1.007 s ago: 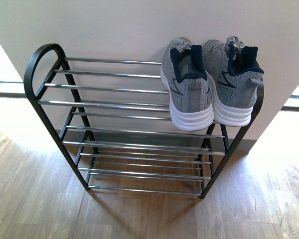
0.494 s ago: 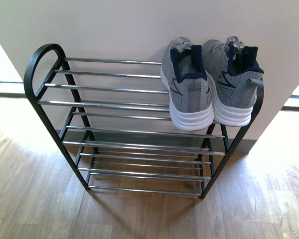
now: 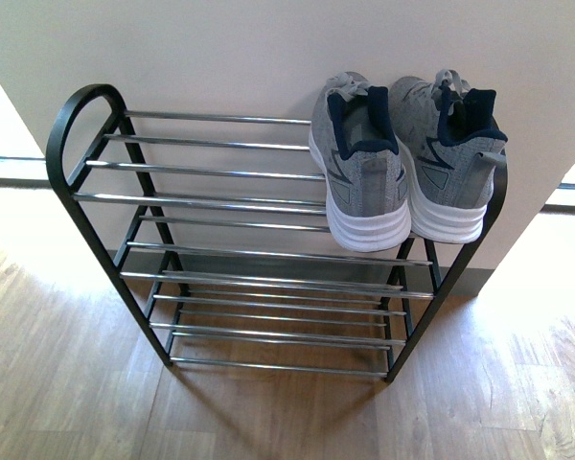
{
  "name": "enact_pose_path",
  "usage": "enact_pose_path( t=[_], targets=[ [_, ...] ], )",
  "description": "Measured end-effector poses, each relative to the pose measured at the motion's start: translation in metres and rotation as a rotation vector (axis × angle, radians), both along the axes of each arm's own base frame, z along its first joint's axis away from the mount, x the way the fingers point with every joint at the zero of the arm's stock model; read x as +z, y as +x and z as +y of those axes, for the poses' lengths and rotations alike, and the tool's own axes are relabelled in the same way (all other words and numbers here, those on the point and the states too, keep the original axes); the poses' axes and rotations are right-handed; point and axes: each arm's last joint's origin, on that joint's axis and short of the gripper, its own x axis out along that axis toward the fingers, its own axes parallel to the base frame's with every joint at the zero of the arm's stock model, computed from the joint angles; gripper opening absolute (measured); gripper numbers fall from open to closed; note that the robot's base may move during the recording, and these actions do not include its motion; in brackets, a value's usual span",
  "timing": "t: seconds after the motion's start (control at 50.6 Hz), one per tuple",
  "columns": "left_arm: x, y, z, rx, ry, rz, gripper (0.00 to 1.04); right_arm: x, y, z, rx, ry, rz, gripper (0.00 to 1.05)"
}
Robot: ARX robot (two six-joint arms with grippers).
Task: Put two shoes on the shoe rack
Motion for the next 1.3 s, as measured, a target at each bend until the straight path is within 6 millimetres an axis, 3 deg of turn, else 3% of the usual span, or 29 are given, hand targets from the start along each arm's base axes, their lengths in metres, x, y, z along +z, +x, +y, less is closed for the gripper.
enact_pose_path(
  t=[0.612, 0.75, 1.165, 1.303],
  targets=[
    [0.000, -0.011, 0.000, 0.000, 0.000, 0.000, 0.01, 0.000, 0.000, 0.000, 0.000, 0.000, 0.000, 0.96],
    [-0.004, -0.022, 0.000, 0.000, 0.000, 0.018, 0.01, 0.000, 0.000, 0.000, 0.000, 0.000, 0.000, 0.96],
    [-0.004, -0.022, 0.000, 0.002, 0.000, 0.017, 0.01, 0.000, 0.000, 0.000, 0.000, 0.000, -0.001, 0.96],
    [-0.004, -0.022, 0.000, 0.002, 0.000, 0.016, 0.22, 0.000, 0.000, 0.000, 0.000, 0.000, -0.001, 0.96]
  ],
)
